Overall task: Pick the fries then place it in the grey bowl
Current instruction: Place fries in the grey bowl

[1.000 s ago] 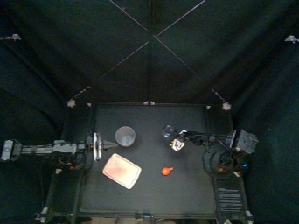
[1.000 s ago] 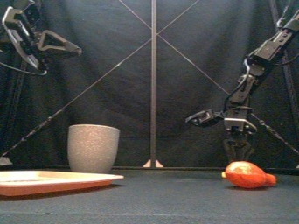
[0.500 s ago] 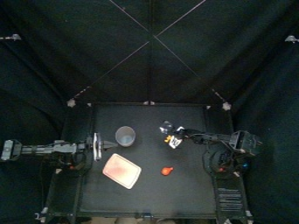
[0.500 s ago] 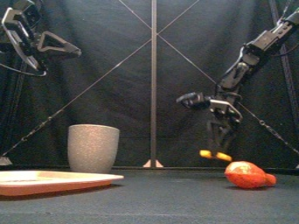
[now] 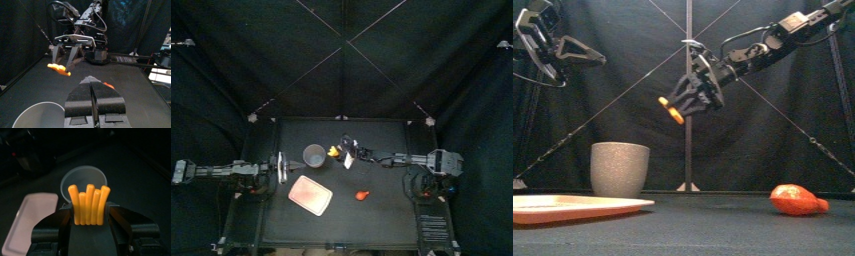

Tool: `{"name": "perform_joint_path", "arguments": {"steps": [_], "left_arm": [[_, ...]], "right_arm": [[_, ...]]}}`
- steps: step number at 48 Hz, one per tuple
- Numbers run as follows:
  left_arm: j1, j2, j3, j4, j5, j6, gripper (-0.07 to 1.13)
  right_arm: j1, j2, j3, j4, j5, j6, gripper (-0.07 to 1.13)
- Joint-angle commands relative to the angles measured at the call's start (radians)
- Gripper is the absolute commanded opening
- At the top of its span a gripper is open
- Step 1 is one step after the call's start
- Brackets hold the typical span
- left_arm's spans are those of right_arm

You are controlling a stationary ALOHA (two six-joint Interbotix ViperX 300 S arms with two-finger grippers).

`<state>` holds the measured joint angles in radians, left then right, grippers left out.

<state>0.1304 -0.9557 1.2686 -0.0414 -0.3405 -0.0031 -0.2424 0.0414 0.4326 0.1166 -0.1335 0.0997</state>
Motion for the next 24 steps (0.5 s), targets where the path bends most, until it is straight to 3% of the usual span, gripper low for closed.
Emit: {"name": "perform_joint_path", "arguments": {"steps": [1,14,24], "left_arm": [[0.002,0.005,-0.018,-0.003,-0.009,0.0,-0.01],[0.003,0.003,-0.015,-0.003,-0.026,0.0,-0.01],[0.005,0.003,-0.011,-0.003,-0.028,0.005,-0.01]], "right_arm": [[0.018,0.049,-0.078,0.003,-0.112,-0.002,0.54],[0.026,0.245,-0.249,-0.002,-0.12,-0.003,0.56],[0.017,0.307,-0.308,-0.005,-0.114,-0.003,0.74]]}}
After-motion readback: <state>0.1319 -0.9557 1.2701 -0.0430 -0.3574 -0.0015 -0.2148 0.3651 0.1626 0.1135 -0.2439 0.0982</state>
